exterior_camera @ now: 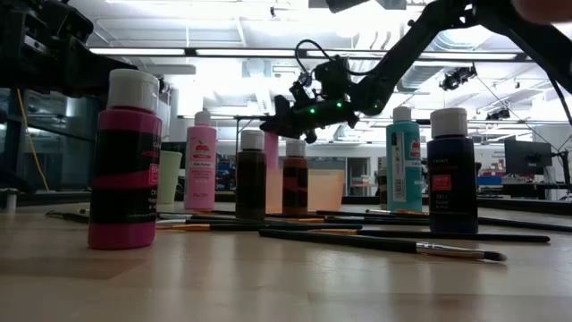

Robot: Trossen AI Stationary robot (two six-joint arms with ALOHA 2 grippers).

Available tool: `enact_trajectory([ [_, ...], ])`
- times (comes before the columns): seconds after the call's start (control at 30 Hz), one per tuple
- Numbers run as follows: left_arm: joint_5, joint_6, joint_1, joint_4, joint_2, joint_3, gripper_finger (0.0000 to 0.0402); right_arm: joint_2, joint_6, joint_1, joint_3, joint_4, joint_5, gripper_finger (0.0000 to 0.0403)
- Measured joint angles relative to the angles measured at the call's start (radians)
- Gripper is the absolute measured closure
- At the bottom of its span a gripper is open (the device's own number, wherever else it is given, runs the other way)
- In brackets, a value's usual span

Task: Pick & Place Paint Supplies
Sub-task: Put the light pink paint bottle into the orange bin

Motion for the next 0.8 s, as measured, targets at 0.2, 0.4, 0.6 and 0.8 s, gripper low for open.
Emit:
enact_trajectory([
  [0.2, 0.0, 0.0, 0.0, 0.0, 0.0, 0.0, 0.0314, 0.0, -0.105, -0.036, 0.0, -0.002, -0.101, 0.0276],
  [0.4, 0.0, 0.0, 0.0, 0.0, 0.0, 0.0, 0.0314, 0.0, -0.179, -0.048, 0.0, -0.003, -0.161, 0.0276],
  [0.6, 0.0, 0.0, 0.0, 0.0, 0.0, 0.0, 0.0314, 0.0, -0.189, -0.046, 0.0, 0.02, -0.149, 0.0275],
  [0.8, 0.0, 0.0, 0.0, 0.0, 0.0, 0.0, 0.0314, 0.0, -0.185, -0.025, 0.001, 0.021, -0.055, 0.0275],
])
